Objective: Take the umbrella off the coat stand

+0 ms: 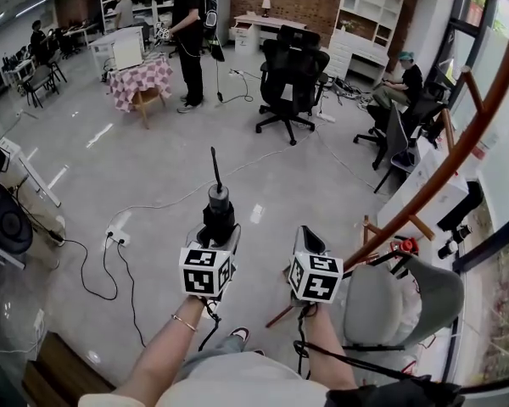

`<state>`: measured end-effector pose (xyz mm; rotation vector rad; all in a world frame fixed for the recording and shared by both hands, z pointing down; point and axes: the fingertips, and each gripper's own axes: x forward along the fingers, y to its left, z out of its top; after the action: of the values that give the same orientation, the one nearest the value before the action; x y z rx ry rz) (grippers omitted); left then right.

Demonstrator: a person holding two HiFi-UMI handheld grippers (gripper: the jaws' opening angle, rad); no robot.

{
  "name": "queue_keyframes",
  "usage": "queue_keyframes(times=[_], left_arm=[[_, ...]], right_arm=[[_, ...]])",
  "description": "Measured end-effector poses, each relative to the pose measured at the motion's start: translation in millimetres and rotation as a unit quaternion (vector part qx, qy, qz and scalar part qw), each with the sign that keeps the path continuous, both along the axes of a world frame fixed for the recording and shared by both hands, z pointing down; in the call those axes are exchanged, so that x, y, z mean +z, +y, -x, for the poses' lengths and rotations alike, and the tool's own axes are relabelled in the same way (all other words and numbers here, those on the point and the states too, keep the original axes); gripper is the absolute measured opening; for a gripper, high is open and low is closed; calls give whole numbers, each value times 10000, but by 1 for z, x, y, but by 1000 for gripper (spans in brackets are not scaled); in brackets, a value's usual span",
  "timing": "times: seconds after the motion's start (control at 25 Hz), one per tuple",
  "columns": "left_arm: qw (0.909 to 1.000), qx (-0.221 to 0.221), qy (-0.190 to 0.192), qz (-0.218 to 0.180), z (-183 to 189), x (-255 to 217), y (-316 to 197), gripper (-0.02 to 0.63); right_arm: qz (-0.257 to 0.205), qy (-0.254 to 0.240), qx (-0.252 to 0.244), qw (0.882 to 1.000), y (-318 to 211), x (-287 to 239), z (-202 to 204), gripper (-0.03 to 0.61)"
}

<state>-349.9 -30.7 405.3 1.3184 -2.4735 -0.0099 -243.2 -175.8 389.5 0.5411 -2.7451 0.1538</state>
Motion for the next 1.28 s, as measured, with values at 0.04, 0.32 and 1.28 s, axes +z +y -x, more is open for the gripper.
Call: queue_keyframes(times=[0.04,0.32,1.28], left_arm=[[10000,-8,16,-23,1,1,3,219],[10000,-28,51,-14,7,6,11,219],[9994,340,15,104,-8,11,-5,219]], right_arm=[[-2,7,-13,10000,2,1,2,5],[-122,98,90,9998,6,6,5,5],[-78,138,170,9997,-1,6,-5,5]])
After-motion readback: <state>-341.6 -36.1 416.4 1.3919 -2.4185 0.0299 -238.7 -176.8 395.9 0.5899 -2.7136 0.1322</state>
